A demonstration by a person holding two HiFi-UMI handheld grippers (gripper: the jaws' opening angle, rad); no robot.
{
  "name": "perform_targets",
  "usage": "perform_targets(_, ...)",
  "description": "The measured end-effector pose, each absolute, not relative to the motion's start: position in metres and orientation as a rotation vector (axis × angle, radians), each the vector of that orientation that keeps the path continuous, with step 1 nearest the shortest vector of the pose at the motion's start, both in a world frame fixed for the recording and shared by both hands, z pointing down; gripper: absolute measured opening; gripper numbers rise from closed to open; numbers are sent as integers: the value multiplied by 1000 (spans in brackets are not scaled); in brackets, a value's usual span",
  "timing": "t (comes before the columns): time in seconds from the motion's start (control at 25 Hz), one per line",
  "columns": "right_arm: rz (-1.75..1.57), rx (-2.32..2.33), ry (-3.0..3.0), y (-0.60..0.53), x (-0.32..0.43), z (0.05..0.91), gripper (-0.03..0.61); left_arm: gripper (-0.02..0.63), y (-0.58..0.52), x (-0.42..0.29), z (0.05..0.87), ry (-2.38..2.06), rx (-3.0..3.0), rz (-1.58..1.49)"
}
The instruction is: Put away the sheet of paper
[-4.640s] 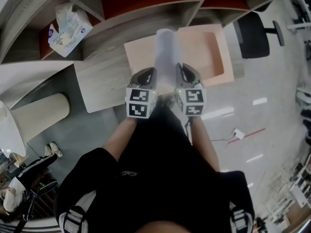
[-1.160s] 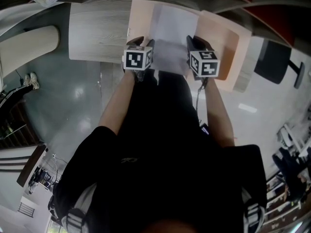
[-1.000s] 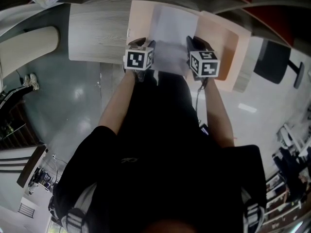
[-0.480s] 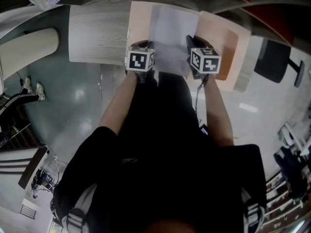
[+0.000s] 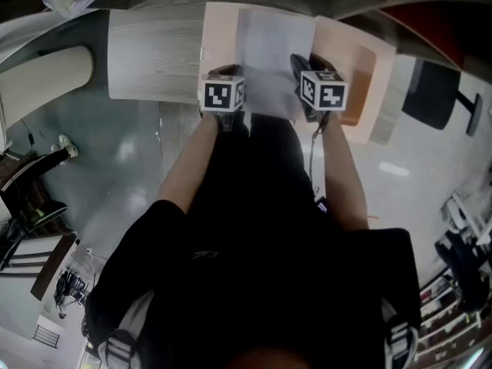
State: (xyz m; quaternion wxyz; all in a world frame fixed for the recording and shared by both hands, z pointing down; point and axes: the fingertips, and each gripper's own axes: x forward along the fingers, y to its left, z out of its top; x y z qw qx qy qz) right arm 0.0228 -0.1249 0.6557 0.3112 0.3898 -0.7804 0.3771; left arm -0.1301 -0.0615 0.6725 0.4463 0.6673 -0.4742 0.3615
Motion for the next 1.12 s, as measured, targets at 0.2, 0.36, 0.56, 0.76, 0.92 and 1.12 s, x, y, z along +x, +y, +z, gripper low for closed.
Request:
perform_targets(0.2, 1006, 1049, -2044, -125, 25, 657, 182, 52, -61, -128, 673, -1169, 1647, 892)
perform_targets(0.36, 985, 1102, -2032, -125, 34, 653, 204, 52, -61, -127, 674, -1170, 1649, 896)
perform_targets(0.56, 963, 1165, -1993, -124, 51, 652, 221, 52, -62, -126, 675, -1179, 1634, 876)
perform_targets(0.76, 919, 1193, -2010, -124, 55, 643, 219, 52, -61, -126, 674, -1194, 1618, 851)
perform_targets(0.92, 889, 1202, -2034, -119, 52, 635, 218, 52, -59, -125, 673, -1200, 1612, 842)
perform_targets(1.12, 902, 1147, -2115, -110, 39, 627, 120, 52, -62, -125, 669, -1219, 1591, 801)
